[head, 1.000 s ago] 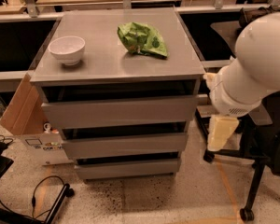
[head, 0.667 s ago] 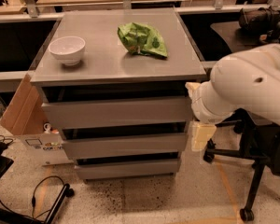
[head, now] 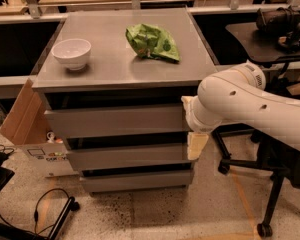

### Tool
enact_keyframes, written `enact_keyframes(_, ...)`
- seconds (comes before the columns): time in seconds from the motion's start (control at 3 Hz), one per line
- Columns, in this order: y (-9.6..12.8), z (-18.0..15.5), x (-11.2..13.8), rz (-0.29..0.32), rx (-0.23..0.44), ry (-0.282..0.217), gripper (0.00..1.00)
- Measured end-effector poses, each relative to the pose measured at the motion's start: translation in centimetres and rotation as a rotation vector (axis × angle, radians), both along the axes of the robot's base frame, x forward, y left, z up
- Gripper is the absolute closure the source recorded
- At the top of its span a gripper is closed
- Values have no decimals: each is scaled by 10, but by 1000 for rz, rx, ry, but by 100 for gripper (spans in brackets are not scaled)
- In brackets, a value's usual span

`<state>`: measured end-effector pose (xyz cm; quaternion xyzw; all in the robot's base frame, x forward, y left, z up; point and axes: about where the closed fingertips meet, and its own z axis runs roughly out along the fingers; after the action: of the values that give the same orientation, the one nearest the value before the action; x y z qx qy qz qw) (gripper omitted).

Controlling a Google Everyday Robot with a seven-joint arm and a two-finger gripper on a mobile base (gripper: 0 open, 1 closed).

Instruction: Open top drawer

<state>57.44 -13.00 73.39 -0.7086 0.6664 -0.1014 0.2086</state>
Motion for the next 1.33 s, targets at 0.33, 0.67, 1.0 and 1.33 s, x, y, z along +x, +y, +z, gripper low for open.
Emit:
enact_keyframes(0.33,9,-20,27,-39,-20,45,0)
enact_keyframes(0.67,18,-34,49,-101,-65,141,0)
enact_keyframes(1.0,24,-42,66,-144,-108,213,0)
enact_keyframes(1.33,26,-52,71,-173,-120,265,18)
